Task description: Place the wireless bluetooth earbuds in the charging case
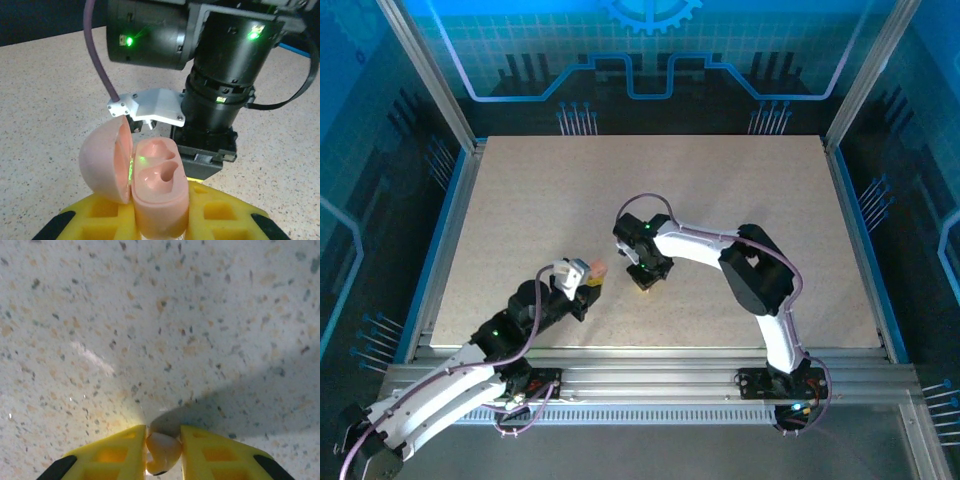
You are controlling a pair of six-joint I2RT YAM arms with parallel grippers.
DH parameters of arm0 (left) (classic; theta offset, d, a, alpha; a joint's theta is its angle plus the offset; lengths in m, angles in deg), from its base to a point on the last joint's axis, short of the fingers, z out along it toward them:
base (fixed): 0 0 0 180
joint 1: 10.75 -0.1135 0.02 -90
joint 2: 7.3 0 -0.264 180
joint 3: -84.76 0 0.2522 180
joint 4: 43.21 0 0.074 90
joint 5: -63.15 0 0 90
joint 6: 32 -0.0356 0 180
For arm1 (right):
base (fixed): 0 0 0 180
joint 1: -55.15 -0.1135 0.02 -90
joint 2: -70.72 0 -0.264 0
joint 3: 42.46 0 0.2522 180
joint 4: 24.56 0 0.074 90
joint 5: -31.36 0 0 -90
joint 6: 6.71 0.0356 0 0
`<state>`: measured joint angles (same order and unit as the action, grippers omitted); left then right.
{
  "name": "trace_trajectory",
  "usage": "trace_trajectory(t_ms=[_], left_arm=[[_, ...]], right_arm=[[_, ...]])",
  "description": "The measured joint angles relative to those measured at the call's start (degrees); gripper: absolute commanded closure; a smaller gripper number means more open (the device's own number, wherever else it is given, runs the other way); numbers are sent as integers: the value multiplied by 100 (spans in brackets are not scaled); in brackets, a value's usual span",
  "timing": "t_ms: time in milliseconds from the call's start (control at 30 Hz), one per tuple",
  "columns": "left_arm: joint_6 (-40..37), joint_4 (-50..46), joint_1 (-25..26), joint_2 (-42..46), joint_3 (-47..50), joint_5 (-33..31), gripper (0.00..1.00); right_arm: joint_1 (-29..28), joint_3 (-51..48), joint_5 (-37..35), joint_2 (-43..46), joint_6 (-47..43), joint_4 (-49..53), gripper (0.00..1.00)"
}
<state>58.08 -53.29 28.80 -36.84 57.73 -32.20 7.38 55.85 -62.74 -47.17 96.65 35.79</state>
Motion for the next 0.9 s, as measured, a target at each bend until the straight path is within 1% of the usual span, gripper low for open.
trace_trajectory(t_ms=[267,633,900], left_arm=[[2,223,0,-599,-7,22,85],[17,774,0,-1961,-337,243,85],[133,1185,0,-2579,-542,428,85]], right_arm=[[103,-623,-17,603,293,-404,77],[577,-1639,157,1453,575,-1075,78],[835,-2105,332,1989,723,-1502,78]])
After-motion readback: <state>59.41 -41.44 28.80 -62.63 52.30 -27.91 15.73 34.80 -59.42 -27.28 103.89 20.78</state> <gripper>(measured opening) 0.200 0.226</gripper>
